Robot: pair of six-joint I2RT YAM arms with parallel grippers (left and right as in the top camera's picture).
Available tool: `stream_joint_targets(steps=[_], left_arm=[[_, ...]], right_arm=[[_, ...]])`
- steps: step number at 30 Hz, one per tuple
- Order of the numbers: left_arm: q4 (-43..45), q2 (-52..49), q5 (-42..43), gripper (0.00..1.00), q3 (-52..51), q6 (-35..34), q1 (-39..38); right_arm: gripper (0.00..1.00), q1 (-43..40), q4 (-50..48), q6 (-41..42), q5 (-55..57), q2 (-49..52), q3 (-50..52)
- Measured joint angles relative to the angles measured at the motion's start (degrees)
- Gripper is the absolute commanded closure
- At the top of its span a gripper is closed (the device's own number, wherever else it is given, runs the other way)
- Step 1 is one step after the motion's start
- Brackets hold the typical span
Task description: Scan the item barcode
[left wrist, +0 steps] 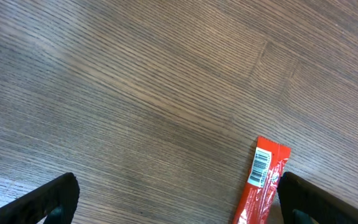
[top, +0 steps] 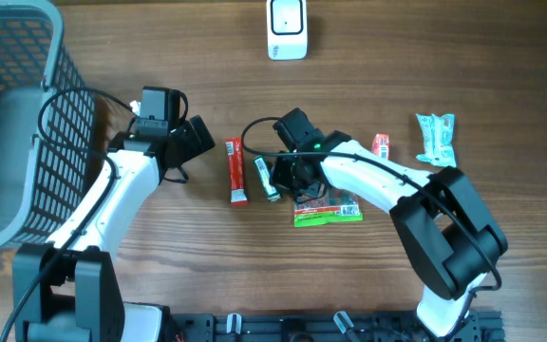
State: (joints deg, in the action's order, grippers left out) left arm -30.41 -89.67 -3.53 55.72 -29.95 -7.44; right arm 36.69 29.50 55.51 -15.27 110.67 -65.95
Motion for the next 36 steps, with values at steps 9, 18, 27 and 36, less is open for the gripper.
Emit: stream_joint_targets(steps=[9,18,27,36], left_arm=[[0.0,0.0,0.42,0.0,0.0,0.0,0.0],[0.0,0.0,0.42,0.0,0.0,0.0,0.0],[0.0,0.0,0.44,0.0,0.0,0.0,0.0],[0.02,0.0,0.42,0.0,0.0,0.0,0.0]], right_arm=[[0.96,1.75,-0.92,0.81,-1.88,0.0,0.0],[0.85,-4.48,13.11,-10.32,3.96,-12.2,-3.54],[0.26,-13.05,30.1,-22.4,17.81,-22.82,-4.37],[0.14,-13.33,24.57,-26.29,19.78,-22.47,3.91]])
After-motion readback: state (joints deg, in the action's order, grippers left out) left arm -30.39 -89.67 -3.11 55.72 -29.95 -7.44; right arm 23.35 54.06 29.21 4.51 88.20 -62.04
